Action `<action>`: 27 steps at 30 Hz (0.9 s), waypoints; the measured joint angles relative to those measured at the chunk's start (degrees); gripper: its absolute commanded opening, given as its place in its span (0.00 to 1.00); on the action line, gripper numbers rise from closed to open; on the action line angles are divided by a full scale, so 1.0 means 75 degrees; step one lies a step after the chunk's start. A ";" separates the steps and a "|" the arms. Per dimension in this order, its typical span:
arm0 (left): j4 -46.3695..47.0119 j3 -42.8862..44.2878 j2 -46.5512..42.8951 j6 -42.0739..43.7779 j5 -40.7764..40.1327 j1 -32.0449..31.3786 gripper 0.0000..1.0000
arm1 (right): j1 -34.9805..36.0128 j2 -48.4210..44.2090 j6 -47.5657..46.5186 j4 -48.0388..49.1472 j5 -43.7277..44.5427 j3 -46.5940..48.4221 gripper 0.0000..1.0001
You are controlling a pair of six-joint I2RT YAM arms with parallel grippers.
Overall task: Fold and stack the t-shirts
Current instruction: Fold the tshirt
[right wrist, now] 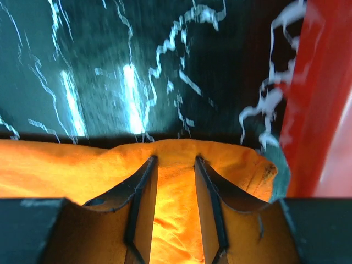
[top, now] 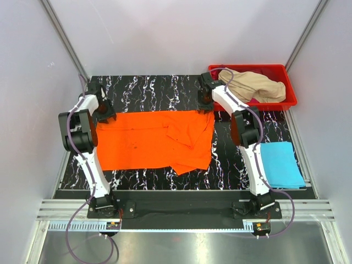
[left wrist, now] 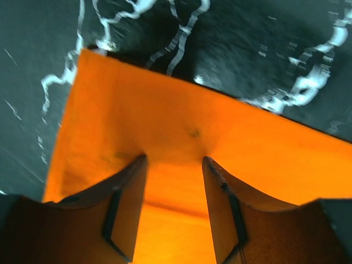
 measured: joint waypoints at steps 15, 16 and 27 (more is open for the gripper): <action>-0.2110 0.4392 0.2527 0.0740 -0.0064 0.0493 0.51 | 0.0052 0.1087 0.0006 -0.0326 -0.0347 0.1906 0.42; -0.2151 0.4572 0.2632 0.0769 -0.0096 0.0493 0.51 | 0.0052 0.1116 0.0006 -0.0323 -0.0391 0.1958 0.42; -0.1588 0.2471 0.0673 0.0659 -0.0405 0.0289 0.71 | -0.0029 0.1207 0.0181 -0.0863 -0.1049 0.2550 0.63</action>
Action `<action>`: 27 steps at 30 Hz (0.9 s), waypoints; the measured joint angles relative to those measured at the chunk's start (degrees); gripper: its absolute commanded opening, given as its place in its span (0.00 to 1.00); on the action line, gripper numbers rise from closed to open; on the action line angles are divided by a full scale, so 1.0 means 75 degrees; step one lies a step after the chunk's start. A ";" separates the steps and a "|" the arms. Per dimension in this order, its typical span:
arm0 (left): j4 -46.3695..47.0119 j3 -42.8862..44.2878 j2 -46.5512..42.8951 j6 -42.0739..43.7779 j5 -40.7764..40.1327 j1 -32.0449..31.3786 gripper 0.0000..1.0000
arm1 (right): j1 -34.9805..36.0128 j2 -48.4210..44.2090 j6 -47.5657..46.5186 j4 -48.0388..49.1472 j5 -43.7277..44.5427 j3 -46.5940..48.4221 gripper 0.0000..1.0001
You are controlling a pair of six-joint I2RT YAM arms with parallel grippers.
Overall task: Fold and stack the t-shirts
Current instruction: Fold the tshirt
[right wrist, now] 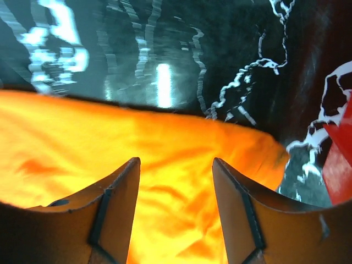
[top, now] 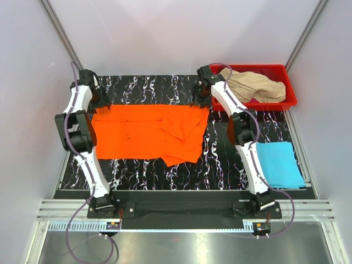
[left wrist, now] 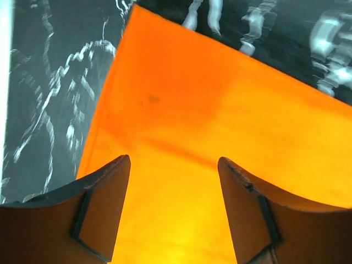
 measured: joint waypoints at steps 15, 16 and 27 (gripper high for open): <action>0.0731 -0.6717 -0.6717 -0.1335 0.0414 0.0903 0.57 | 0.0874 -0.6522 -0.0140 0.0545 -0.1612 -0.6703 0.64; 0.0731 -0.6825 -0.6752 -0.1343 0.0414 0.1102 0.57 | 0.0930 -0.6921 -0.0157 0.0638 -0.1754 -0.7254 0.63; 0.1521 -0.7155 -0.5342 -0.1559 0.0734 0.2914 0.55 | 0.0819 -0.7804 -0.0192 0.1139 -0.3040 -1.0468 0.64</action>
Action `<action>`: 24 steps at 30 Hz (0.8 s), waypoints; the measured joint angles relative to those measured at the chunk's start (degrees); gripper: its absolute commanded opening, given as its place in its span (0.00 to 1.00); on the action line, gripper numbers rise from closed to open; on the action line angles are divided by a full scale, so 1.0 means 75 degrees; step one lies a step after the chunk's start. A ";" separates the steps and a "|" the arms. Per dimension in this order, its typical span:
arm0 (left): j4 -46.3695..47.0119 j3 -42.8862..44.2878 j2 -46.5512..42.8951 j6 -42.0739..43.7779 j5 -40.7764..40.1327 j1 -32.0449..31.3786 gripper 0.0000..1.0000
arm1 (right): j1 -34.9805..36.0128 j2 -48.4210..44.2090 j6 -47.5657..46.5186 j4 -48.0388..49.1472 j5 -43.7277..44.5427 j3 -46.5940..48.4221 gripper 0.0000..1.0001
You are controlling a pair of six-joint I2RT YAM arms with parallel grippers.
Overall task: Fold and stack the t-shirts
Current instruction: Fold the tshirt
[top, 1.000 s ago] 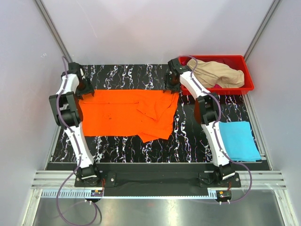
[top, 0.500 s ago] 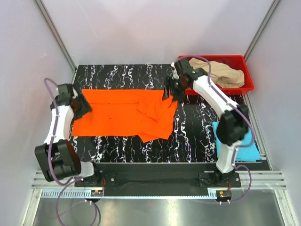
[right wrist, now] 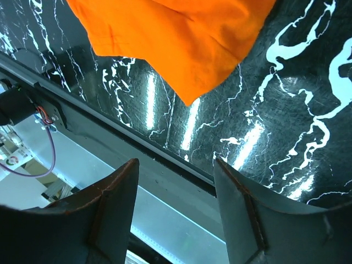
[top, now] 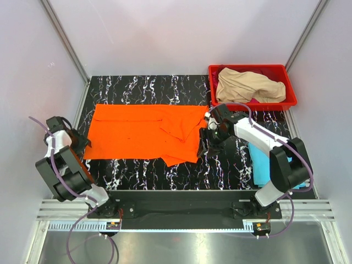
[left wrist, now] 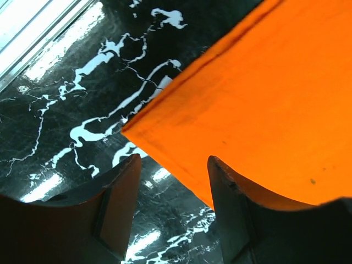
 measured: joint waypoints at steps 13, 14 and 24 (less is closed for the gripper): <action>0.0854 -0.0300 0.0662 0.0280 -0.0417 0.0251 0.45 | -0.0003 -0.0020 -0.0017 0.0420 -0.0219 -0.0029 0.64; 0.0924 -0.0399 0.0691 0.0280 -0.0431 0.0251 0.45 | -0.0003 -0.0020 -0.0003 0.0455 -0.0248 -0.0029 0.64; 0.1300 -0.0659 0.0650 0.0268 -0.0545 0.0251 0.49 | -0.0006 -0.0006 0.0169 0.0638 -0.0379 -0.0067 0.64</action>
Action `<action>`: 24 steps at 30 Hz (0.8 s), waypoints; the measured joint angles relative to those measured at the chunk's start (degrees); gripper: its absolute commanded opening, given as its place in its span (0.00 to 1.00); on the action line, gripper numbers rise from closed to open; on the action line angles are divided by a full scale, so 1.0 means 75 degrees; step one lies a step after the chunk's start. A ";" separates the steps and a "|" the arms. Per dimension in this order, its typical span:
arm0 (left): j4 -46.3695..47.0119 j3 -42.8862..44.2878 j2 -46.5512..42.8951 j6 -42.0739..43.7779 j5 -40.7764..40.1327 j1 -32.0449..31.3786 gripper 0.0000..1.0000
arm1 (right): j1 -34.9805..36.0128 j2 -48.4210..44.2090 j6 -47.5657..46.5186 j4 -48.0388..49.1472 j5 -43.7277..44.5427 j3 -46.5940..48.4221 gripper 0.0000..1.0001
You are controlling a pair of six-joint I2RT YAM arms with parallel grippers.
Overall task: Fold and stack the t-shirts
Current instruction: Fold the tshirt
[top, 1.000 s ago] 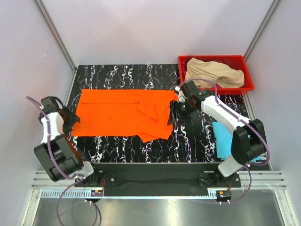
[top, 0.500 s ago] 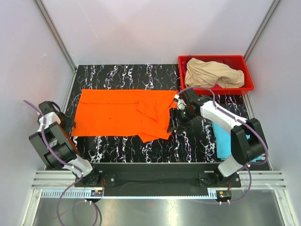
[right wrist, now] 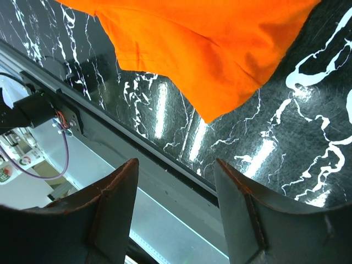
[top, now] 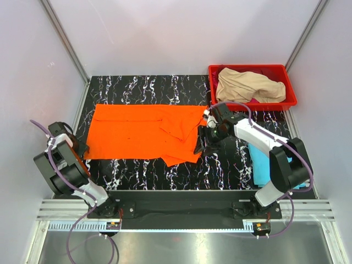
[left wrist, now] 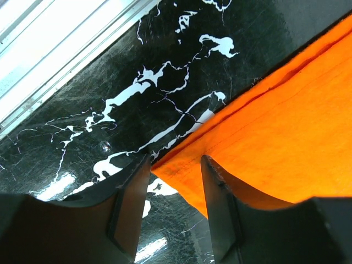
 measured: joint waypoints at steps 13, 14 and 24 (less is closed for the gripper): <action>0.0149 -0.0539 -0.0560 -0.0108 -0.0315 0.0052 0.47 | -0.0006 0.0003 0.0545 0.0536 0.0006 -0.1166 0.64; 0.0137 -0.0577 -0.0595 -0.0117 -0.0338 0.0052 0.47 | -0.0006 0.0003 0.0557 0.0583 0.0009 -0.1166 0.64; 0.0268 -0.0259 -0.0172 -0.0207 -0.0408 0.0087 0.39 | -0.0006 0.0032 0.0606 0.0854 0.0000 -0.1207 0.64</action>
